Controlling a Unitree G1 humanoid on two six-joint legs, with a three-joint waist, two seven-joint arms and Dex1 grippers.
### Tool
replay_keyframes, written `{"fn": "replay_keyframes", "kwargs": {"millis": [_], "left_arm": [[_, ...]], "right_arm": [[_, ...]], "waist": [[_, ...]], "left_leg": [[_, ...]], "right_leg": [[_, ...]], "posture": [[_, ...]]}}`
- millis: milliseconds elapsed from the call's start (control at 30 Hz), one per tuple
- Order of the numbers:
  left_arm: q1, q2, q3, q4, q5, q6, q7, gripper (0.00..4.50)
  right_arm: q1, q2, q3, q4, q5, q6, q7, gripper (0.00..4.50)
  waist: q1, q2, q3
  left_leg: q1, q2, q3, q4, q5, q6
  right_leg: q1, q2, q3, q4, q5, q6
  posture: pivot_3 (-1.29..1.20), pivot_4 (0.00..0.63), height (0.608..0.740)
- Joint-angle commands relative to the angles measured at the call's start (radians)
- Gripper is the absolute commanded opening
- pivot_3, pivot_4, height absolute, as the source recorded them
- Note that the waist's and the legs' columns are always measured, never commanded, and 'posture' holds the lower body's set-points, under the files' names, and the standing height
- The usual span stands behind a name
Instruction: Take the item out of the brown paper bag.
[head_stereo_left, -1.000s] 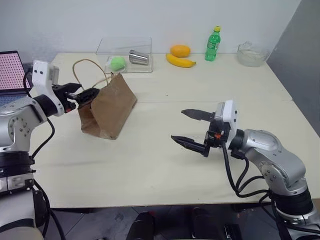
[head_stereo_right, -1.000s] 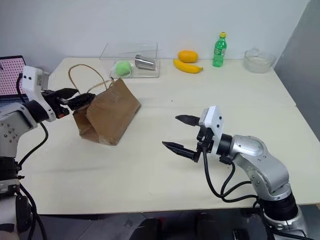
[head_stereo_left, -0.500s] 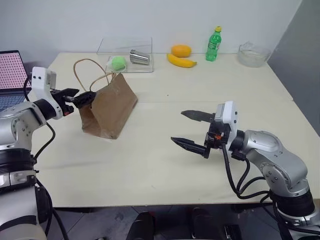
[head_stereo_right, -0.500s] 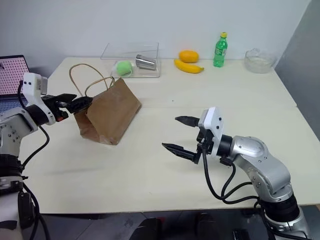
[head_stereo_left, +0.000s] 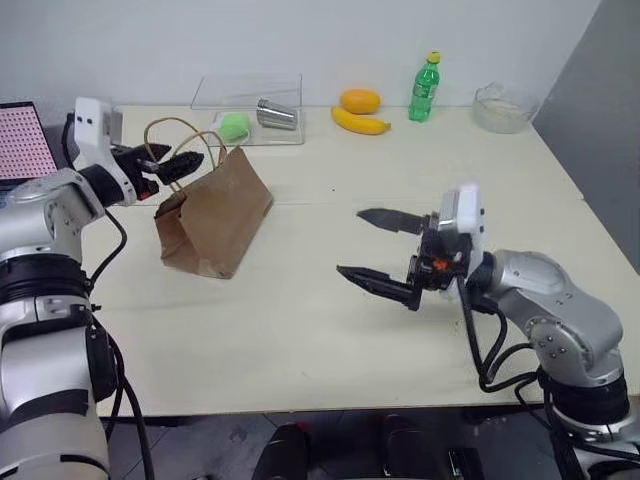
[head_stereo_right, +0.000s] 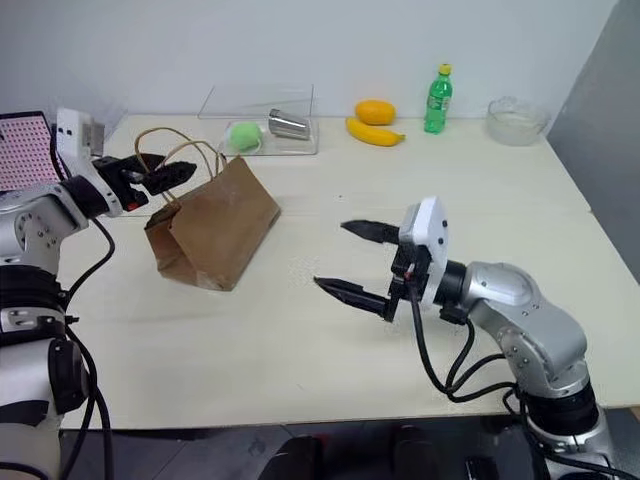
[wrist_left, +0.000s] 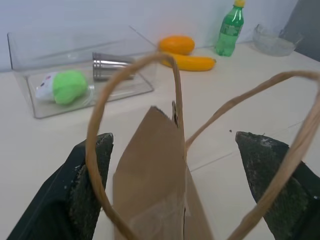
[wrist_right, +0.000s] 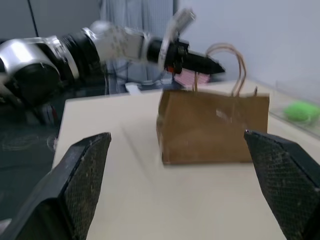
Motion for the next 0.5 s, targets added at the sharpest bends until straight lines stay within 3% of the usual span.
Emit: {"fn": "replay_keyframes", "kwargs": {"millis": [33,467,500], "left_arm": [[-0.047,0.011,0.0,0.031,0.023,-0.045,-0.028,4.12],[-0.203,0.012,-0.024,0.216,0.106,-0.164,-0.111,4.12],[-0.211,0.015,-0.027,0.229,0.114,-0.174,-0.117,3.73]], "right_arm": [[-0.028,-0.008,-0.03,-0.027,0.053,0.005,0.008,4.5],[-0.028,-0.051,0.002,-0.017,0.017,-0.009,0.031,4.5],[-0.025,-0.053,0.003,-0.017,0.017,-0.01,0.03,4.5]], "waist": [[-0.001,0.0,0.0],[-0.01,0.0,0.0],[-0.01,0.0,0.0]], "left_leg": [[0.0,0.0,0.0,0.0,0.0,0.0],[-0.001,0.0,0.0,0.0,0.0,0.0],[-0.001,0.0,0.0,0.0,0.0,0.0]], "right_leg": [[0.0,0.0,0.0,0.0,0.0,0.0],[-0.001,0.0,0.0,0.0,0.0,0.0],[-0.001,0.0,0.0,0.0,0.0,0.0]], "posture": [[0.0,0.15,0.74],[0.0,0.15,0.74],[0.0,0.15,0.74]]}}
